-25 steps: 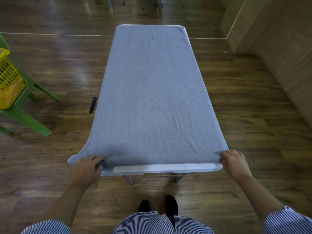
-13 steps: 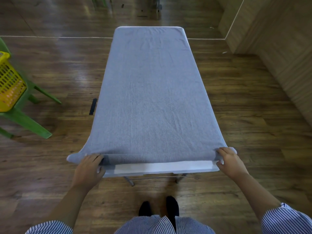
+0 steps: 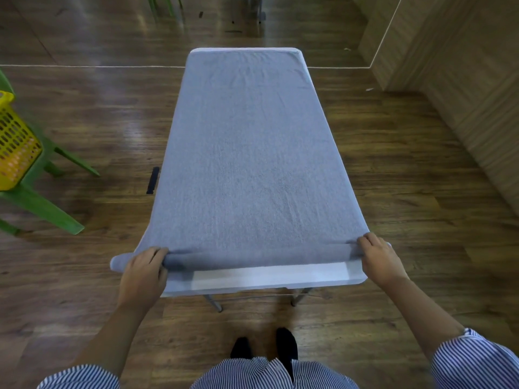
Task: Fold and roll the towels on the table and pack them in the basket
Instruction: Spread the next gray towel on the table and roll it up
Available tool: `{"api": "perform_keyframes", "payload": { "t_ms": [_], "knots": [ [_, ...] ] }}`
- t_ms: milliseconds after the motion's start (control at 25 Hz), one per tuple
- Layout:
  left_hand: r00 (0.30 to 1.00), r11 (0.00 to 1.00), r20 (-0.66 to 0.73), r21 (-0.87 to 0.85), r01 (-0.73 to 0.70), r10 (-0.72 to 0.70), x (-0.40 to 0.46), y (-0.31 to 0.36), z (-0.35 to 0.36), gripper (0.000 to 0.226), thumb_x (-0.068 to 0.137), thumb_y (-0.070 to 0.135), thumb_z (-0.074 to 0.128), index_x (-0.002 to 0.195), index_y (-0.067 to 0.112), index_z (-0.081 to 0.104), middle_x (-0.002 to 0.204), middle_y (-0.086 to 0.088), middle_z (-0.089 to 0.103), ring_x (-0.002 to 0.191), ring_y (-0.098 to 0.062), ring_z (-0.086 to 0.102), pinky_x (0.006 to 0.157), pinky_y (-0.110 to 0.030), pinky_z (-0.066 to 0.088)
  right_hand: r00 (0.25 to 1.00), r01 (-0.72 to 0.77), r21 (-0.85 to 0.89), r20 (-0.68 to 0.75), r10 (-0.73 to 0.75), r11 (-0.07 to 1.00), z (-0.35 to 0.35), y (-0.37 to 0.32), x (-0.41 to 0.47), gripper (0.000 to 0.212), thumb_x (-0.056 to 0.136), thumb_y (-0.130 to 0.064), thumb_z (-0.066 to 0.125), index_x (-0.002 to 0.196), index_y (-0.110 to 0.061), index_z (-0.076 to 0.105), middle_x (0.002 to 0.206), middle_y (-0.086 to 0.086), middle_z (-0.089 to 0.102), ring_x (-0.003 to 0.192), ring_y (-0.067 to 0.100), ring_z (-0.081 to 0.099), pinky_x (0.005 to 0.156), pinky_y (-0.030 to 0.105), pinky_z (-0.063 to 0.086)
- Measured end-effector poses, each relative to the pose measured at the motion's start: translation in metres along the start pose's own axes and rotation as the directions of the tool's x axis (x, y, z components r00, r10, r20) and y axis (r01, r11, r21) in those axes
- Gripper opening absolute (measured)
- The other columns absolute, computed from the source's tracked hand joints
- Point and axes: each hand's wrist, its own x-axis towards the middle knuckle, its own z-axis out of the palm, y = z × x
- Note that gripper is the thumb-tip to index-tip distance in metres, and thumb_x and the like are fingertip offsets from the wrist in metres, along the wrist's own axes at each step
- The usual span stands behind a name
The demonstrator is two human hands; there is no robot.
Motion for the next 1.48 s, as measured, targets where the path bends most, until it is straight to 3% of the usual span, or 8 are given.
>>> {"api": "perform_keyframes", "payload": {
  "t_ms": [120,240,320,480,720,920,1160,1480],
  "knots": [
    [0.998,0.998,0.027,0.021,0.053,-0.053,0.003,0.002,0.005,0.023,0.073,-0.003,0.068,0.094,0.004,0.067,0.089,-0.011,0.068,0.077,-0.03,0.063,0.073,-0.047,0.052,0.999,0.029,0.062,-0.023,-0.028,0.998,0.002,-0.004,-0.004,0.038,0.056,0.022,0.061,0.088,0.003,0.066,0.081,0.015,0.064,0.073,0.04,0.062,0.059,0.044,0.052],
    [0.994,0.998,0.093,0.024,0.051,-0.053,0.002,-0.001,0.01,0.039,0.061,0.0,0.079,0.098,0.006,0.068,0.091,-0.009,0.069,0.079,-0.031,0.064,0.077,-0.051,0.053,0.996,-0.057,0.12,0.071,0.049,0.991,0.005,-0.004,-0.007,0.041,0.067,0.014,0.06,0.106,0.002,0.064,0.102,0.014,0.064,0.099,0.038,0.058,0.076,0.045,0.051],
    [0.995,0.998,0.097,0.044,0.034,-0.038,0.001,0.001,0.011,0.043,0.058,-0.002,0.08,0.098,0.005,0.068,0.09,-0.012,0.07,0.079,-0.034,0.065,0.075,-0.051,0.053,0.997,-0.04,0.087,0.068,0.035,0.995,0.007,-0.002,-0.007,0.045,0.06,0.016,0.063,0.102,0.0,0.065,0.095,0.013,0.066,0.09,0.037,0.061,0.075,0.045,0.05],
    [0.997,0.996,0.071,0.09,0.017,-0.023,-0.004,0.007,0.006,0.028,0.069,0.014,0.059,0.094,0.007,0.07,0.086,-0.009,0.071,0.077,-0.031,0.067,0.073,-0.047,0.05,0.997,0.027,-0.009,0.076,-0.027,1.0,0.006,-0.002,-0.005,0.034,0.053,0.011,0.07,0.082,-0.004,0.066,0.07,0.009,0.064,0.065,0.035,0.063,0.066,0.043,0.049],
    [0.998,0.992,0.053,0.121,-0.039,0.032,-0.007,-0.001,0.0,0.042,0.075,0.033,0.037,0.089,0.014,0.071,0.08,0.0,0.067,0.073,-0.024,0.064,0.07,-0.043,0.041,0.982,-0.004,-0.059,0.188,0.014,0.998,-0.008,-0.001,0.005,0.027,0.08,-0.009,0.053,0.104,-0.014,0.065,0.096,0.004,0.063,0.098,0.026,0.057,0.095,0.036,0.036],
    [0.999,0.997,0.006,0.069,0.032,-0.033,0.004,0.002,0.003,0.024,0.076,0.009,0.057,0.097,0.006,0.067,0.095,-0.01,0.067,0.087,-0.031,0.064,0.073,-0.047,0.049,0.996,-0.039,0.025,0.078,0.037,0.999,0.0,-0.002,0.014,0.032,0.064,0.013,0.06,0.092,-0.003,0.066,0.086,0.011,0.063,0.076,0.036,0.061,0.069,0.044,0.047],
    [0.992,0.999,0.124,0.022,0.034,-0.037,0.006,0.003,0.007,0.029,0.06,0.009,0.074,0.089,0.008,0.067,0.081,-0.007,0.068,0.072,-0.029,0.064,0.067,-0.043,0.051,0.989,-0.037,0.062,0.148,0.027,0.997,0.008,-0.005,0.011,0.045,0.068,0.008,0.06,0.111,-0.002,0.064,0.106,0.012,0.065,0.099,0.036,0.057,0.094,0.046,0.043],
    [0.991,0.996,0.13,0.092,0.001,-0.013,0.004,-0.002,-0.002,0.042,0.072,0.031,0.035,0.081,0.011,0.071,0.065,0.001,0.066,0.059,-0.023,0.062,0.062,-0.037,0.043,0.996,-0.023,0.026,0.092,0.021,0.999,0.004,-0.003,0.011,0.03,0.068,0.006,0.06,0.088,-0.01,0.075,0.07,0.008,0.067,0.07,0.033,0.061,0.06,0.039,0.049]
  ]
}}
